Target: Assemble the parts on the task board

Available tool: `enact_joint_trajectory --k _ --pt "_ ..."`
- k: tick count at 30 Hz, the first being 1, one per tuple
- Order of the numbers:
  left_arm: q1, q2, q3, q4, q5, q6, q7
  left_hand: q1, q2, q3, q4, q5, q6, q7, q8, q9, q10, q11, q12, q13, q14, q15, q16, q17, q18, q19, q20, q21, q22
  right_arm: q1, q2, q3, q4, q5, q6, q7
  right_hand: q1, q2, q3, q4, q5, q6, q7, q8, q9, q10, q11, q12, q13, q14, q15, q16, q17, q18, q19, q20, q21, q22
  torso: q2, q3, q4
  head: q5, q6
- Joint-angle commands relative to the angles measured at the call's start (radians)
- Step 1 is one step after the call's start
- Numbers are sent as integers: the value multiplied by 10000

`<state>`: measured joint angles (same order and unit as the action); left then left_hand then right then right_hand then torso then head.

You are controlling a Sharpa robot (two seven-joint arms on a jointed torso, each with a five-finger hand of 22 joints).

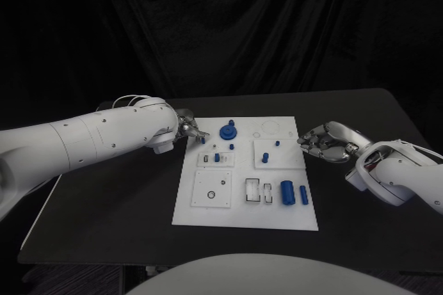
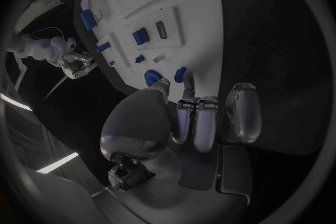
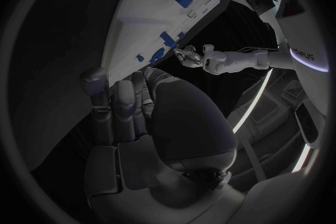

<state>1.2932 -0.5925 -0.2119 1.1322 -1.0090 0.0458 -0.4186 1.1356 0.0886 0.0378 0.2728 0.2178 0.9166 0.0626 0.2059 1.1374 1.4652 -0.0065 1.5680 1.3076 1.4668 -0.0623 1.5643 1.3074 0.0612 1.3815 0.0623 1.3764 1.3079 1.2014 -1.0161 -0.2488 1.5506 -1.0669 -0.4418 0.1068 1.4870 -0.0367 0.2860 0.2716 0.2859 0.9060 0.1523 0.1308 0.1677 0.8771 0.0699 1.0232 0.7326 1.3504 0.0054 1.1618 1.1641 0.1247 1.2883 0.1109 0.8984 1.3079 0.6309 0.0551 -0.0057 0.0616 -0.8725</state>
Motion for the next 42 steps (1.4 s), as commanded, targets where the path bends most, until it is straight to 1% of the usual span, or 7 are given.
enact_joint_trajectory --k 1,8,13,24,29,34,42 --pt "-27 41 8 -47 26 61 181 109 -15 20 -63 43 24 59 -66 -13 1056 48 28 2632 1040 91 65 2634 90 -68 -23 -69 629 -28 -4 6 3 -53 88 -143 131 -3 50 -1 38 79 -18 -35 -16 49 -3 -33 -6 -67 -33 -13 -6 50 -3 -25 -53 399 2 -7 10 -20 -1" --pt "-58 82 8 -104 26 99 170 272 1 90 -171 207 53 50 -122 -78 1056 43 28 2632 1040 87 65 2634 93 -79 -21 -95 630 -29 -4 6 5 -53 105 -154 152 -8 73 -15 91 87 -19 -36 -18 40 -3 -41 -27 -71 -34 -19 -14 51 -3 -27 -66 400 5 -11 7 -34 -1" --pt "-72 103 8 -128 26 114 191 481 -8 230 -335 752 84 33 -208 -169 1056 25 28 2632 1040 73 65 2634 95 -78 -34 -124 645 -30 2 6 4 -53 124 -169 162 -10 84 -21 118 92 -19 -36 -19 38 -3 -43 -34 -71 -34 -18 -14 52 -4 -27 -73 401 5 -9 8 -24 -1" --pt "-92 105 8 -169 26 30 354 757 -33 679 -592 1484 70 14 -326 -267 1056 4 28 2632 1040 53 65 2634 97 -81 -56 -169 668 -30 -37 6 22 -52 153 -249 260 15 204 -86 311 120 -20 -40 -24 29 -5 -49 -74 -77 -39 -23 -26 55 0 -32 -109 413 11 -11 9 -21 -1" --pt "-103 85 8 -165 26 -43 485 829 -183 1255 -754 2420 92 7 -360 -284 1056 -7 28 2632 1040 44 65 2634 95 -73 -66 -189 707 -30 -53 6 34 -52 168 -274 296 22 252 -114 394 127 -16 -43 -26 7 -3 -62 -105 -83 -39 -31 -36 58 -5 -34 -136 414 16 -11 7 -30 -1" --pt "-109 76 8 -161 26 -41 537 760 -392 1690 -831 3001 132 -2 -348 -260 1056 -17 28 2632 1040 35 65 2634 96 -76 -74 -212 730 -30 -55 6 39 -51 189 -292 319 21 285 -138 453 139 -16 -42 -26 -8 -3 -70 -126 -87 -38 -35 -42 58 -5 -35 -148 418 11 -9 10 -28 -1" --pt "-117 56 8 -151 26 85 487 717 -619 2183 -999 3334 203 -23 -311 -217 1056 -39 28 2632 1040 19 65 2634 98 -78 -87 -236 754 -30 -58 6 40 51 240 -318 351 12 327 -174 531 150 -18 -43 -27 -39 -4 -87 -162 -104 -40 -60 -67 64 -15 -36 -184 418 -2 -13 6 -13 -1"
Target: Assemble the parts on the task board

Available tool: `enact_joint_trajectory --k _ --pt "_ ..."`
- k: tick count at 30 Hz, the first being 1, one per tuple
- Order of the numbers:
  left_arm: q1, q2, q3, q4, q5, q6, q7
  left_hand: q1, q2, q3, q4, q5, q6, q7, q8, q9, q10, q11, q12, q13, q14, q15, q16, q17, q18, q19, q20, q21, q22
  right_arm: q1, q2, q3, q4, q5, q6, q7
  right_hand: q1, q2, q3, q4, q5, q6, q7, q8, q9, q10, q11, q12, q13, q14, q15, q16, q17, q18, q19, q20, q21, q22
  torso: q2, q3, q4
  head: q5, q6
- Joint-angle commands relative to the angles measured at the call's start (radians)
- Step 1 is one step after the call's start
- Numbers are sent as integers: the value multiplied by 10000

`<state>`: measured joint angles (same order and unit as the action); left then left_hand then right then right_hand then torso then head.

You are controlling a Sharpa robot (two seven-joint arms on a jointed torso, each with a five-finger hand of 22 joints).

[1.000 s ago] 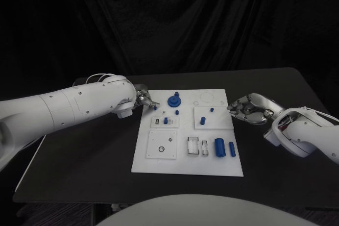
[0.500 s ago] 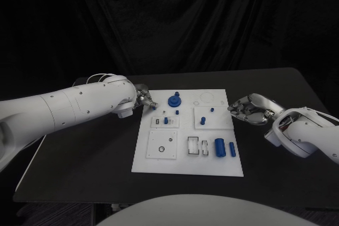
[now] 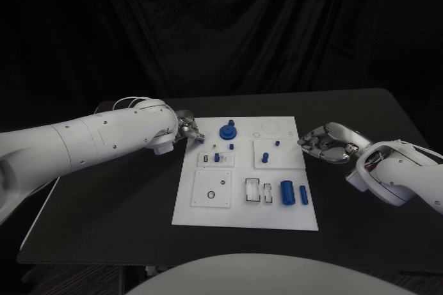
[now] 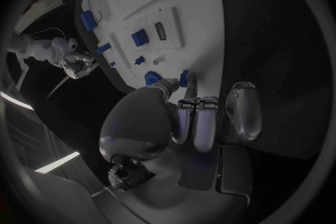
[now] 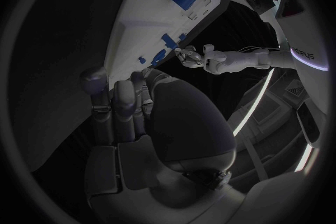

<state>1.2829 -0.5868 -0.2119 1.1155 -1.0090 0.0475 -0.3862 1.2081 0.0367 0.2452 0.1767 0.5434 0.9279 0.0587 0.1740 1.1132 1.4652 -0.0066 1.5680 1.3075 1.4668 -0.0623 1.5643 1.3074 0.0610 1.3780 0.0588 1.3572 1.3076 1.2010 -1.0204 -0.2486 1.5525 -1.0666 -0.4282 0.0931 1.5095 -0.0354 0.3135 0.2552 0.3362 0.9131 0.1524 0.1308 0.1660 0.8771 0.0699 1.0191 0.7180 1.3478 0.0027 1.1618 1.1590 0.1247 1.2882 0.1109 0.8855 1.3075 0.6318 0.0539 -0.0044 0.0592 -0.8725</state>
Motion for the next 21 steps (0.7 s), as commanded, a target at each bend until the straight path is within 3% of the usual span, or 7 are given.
enact_joint_trajectory --k 1,11,21 --pt "-16 -7 8 18 26 87 153 -7 -141 210 -85 105 102 12 12 29 1056 -44 27 2633 1040 15 65 2634 100 -46 -56 -51 760 -26 -16 5 20 90 112 -183 126 -1 52 -9 28 78 -19 -43 -11 -39 -4 -46 -15 -78 -13 -60 -17 63 -15 -36 -56 422 -9 1 -8 7 -1" --pt "-29 -111 8 127 26 -11 236 -104 -386 960 -409 193 256 2 9 -35 1056 -61 27 2633 1040 -2 65 2634 93 -24 -75 -57 813 -26 -26 5 9 217 128 -197 149 0 90 -36 91 83 -15 -46 -12 -65 -1 -60 -42 -85 -13 -66 -24 68 -25 -37 -89 420 -2 3 4 0 -1" --pt "-37 -602 8 865 26 -619 434 -282 -530 1303 -528 226 474 -35 35 -106 1056 -90 27 2633 1040 -26 65 2634 83 16 -94 -33 864 -26 -57 5 18 231 117 -211 158 -7 101 -48 111 85 -13 -46 -13 -87 0 -74 -65 -91 -13 -73 -31 67 -24 -38 -87 424 -3 3 2 -38 -1"
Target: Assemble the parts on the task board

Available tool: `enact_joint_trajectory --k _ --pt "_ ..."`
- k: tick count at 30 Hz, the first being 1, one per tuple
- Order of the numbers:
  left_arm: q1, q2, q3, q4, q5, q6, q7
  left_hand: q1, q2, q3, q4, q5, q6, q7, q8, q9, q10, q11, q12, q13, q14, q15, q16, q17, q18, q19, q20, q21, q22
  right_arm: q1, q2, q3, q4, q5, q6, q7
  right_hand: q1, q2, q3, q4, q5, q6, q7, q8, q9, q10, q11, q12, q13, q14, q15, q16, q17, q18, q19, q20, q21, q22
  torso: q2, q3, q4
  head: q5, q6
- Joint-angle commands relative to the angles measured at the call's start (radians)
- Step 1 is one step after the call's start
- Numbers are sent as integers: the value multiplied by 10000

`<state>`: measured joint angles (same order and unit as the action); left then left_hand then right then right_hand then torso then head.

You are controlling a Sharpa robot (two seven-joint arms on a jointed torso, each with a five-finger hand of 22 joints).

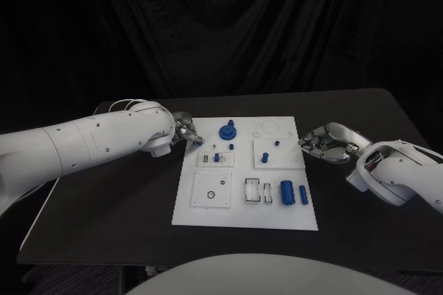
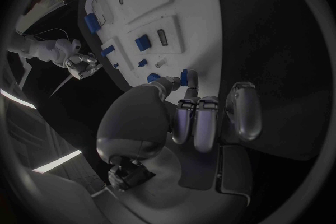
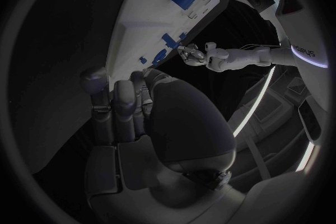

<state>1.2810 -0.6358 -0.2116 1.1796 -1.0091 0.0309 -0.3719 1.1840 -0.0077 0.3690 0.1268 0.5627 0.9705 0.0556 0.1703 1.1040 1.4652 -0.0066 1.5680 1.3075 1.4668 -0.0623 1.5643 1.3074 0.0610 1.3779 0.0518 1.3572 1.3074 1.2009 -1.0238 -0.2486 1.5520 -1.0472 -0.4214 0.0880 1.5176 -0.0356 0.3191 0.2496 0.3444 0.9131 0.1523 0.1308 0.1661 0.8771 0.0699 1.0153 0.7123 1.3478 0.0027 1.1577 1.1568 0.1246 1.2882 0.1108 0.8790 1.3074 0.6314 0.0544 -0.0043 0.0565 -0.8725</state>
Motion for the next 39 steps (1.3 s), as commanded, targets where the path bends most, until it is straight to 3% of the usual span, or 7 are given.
enact_joint_trajectory --k 1,11,12,17,24,29,39 --pt "-18 -259 6 453 27 -573 309 -93 -118 115 -41 7 88 -13 79 -24 1056 -99 28 2633 1040 -33 65 2634 82 26 -29 -30 874 -25 -31 5 26 36 46 -164 77 -4 46 7 30 86 -13 -46 -14 -87 0 -36 -8 -91 -12 -33 -9 68 -24 -37 -22 425 0 -1 0 -15 -1" --pt "-17 -1177 5 2018 28 -1123 295 -246 -186 274 -80 -231 187 -50 90 -58 1056 -131 28 2633 1040 -63 65 2634 73 69 -55 -7 913 -25 -63 5 27 37 26 -174 86 -12 58 -5 51 84 -12 -49 -15 -100 1 -43 -20 -93 -12 -35 -11 70 -28 -37 -36 424 -9 -4 -1 3 -1" --pt "-17 -1241 5 2122 28 -1154 288 -275 -195 378 -140 -408 216 -66 92 -71 1056 -148 28 2633 1040 -80 65 2634 66 99 -71 13 939 -25 -62 5 26 37 24 -174 86 -12 58 -5 51 84 -12 -49 -15 -100 1 -43 -20 -93 -12 -35 -11 70 -28 -37 -36 424 -12 -5 -3 7 -1" --pt "-17 -1461 5 2506 36 -1090 220 -362 -204 515 -188 -629 237 -67 85 -90 1056 -154 28 2633 1040 -91 65 2634 68 100 -87 -6 940 -25 -66 5 22 38 1 -171 86 -12 58 -5 51 84 -12 -49 -15 -100 1 -43 -20 -93 -12 -35 -11 70 -28 -37 -36 424 -23 -7 -8 -18 -1" --pt "-18 -1522 4 2636 627 -758 41 -477 -180 554 -128 -724 215 -53 59 -112 1056 -143 28 2633 1040 -83 65 2634 88 41 -86 -86 890 -25 -52 5 18 38 -38 -154 94 -15 68 -15 65 78 -13 -54 -17 -105 -1 -44 -23 -94 -12 -34 -10 69 -27 -38 -34 427 -11 -12 27 -23 -1" --pt "-36 -1504 4 2583 865 -576 -43 -492 -171 577 -124 -769 177 -45 36 -123 1056 -133 28 2633 1040 -76 65 2634 103 -3 -83 -140 854 -25 -50 5 14 38 -41 -147 102 -20 79 -26 81 69 -13 -61 -20 -109 -2 -45 -27 -96 -13 -36 -12 71 -29 -38 -43 428 -5 -4 -3 26 -1" --pt "-259 -1442 5 2488 952 -495 -36 -491 -159 598 -128 -799 160 -40 25 -129 1056 -128 28 2633 1040 -71 65 2634 105 -12 -79 -152 849 -26 -30 5 3 38 -48 -133 102 -20 79 -26 81 69 -13 -61 -20 -109 -2 -45 -27 -96 -13 -36 -12 71 -29 -38 -43 428 3 -3 -8 24 -1"
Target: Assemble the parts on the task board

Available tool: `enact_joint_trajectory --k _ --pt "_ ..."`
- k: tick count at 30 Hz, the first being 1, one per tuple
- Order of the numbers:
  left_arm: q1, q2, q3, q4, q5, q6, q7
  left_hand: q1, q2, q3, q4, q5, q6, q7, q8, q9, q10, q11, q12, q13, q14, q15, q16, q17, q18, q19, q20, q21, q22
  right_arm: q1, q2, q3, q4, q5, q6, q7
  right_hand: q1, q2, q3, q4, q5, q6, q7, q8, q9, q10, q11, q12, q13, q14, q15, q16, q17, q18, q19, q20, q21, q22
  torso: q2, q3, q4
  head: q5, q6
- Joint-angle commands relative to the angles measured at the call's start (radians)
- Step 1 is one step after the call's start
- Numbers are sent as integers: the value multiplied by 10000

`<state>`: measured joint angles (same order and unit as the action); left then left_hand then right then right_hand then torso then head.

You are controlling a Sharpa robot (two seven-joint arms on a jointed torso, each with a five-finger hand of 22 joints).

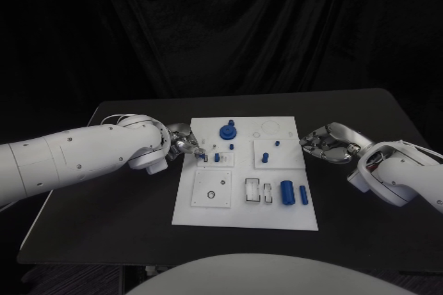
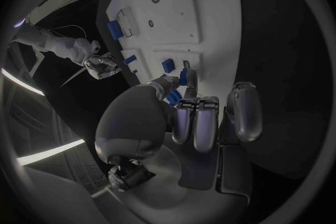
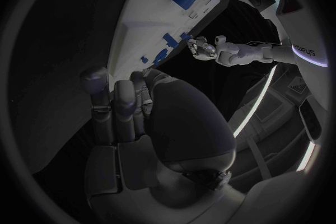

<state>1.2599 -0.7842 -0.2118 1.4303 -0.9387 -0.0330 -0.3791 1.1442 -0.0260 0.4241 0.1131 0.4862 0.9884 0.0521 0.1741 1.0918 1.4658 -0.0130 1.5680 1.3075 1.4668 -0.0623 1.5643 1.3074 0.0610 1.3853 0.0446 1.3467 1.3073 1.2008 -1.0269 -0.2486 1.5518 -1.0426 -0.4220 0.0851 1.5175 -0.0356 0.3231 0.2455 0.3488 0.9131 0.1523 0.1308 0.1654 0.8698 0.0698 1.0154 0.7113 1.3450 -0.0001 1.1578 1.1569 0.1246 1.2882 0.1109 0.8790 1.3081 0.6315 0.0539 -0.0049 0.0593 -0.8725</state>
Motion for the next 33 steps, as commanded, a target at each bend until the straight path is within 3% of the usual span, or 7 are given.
enact_joint_trajectory --k 1,12,33 --pt "-82 57 7 -37 251 139 45 -94 26 48 11 -39 -21 -5 -14 -8 1050 -63 28 2633 1040 -71 65 2634 108 -95 -7 -59 842 -25 4 5 4 -7 -40 -105 103 -20 39 15 37 69 -13 -60 -13 -36 -1 -46 -17 -68 15 -36 -13 71 -29 -38 -43 421 2 2 4 -11 -1" --pt "-239 133 8 -78 258 110 105 -106 38 59 20 -65 -28 2 -20 -12 1050 -57 28 2633 1040 -66 65 2634 113 -110 -4 -77 831 -33 19 5 -7 -7 -31 -102 107 -23 54 5 56 63 -10 -66 -15 -41 1 -47 -22 -68 15 -35 -14 71 -30 -39 -50 424 -4 1 0 -3 -1" --pt "-300 142 8 -165 259 -267 297 -110 67 90 27 -91 -42 7 -30 -19 1050 -48 28 2633 1040 -57 65 2634 115 -121 2 -93 826 -52 4 5 -3 -7 -9 -107 107 -23 54 5 56 63 -10 -66 -15 -41 1 -47 -22 -68 15 -35 -14 71 -30 -39 -50 424 1 1 1 4 -1"
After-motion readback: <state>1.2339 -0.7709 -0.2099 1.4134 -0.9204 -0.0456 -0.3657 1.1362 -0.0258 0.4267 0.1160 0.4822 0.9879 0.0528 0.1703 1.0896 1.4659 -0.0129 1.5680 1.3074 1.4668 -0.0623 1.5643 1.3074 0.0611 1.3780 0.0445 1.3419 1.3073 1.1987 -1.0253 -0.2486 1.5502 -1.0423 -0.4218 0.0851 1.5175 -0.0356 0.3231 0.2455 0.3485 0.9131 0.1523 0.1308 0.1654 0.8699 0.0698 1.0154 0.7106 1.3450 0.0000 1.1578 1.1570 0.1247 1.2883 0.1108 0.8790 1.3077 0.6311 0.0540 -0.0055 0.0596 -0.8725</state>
